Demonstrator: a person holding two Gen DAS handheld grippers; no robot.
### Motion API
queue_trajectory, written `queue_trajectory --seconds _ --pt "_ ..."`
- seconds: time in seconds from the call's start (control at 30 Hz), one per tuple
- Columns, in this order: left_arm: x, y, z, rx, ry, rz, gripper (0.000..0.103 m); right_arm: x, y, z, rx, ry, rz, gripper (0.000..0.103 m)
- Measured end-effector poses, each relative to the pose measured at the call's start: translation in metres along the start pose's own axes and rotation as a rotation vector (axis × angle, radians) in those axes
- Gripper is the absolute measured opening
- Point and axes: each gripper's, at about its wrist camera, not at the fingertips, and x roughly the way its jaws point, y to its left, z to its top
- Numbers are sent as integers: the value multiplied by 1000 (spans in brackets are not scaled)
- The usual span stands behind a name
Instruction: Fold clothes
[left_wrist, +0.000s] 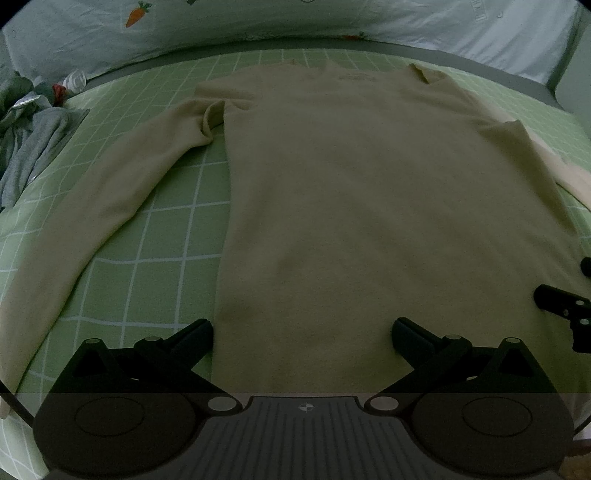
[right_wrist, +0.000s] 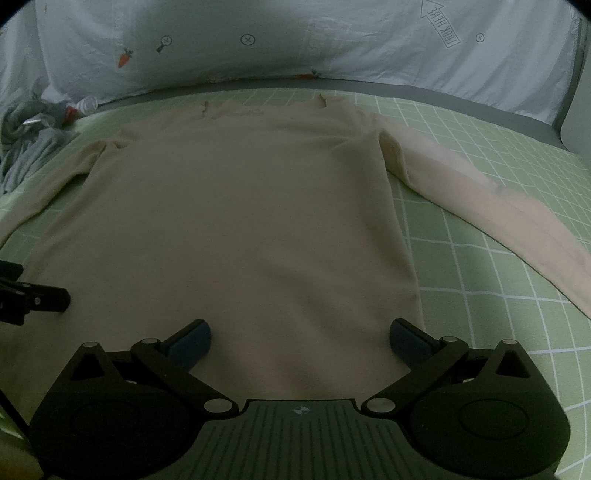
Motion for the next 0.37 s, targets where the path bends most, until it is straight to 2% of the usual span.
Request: queue_trajectory --seconds 0.37 --pt "0 -2 0 0 -1 1 103 1 -1 1 -1 1 1 103"
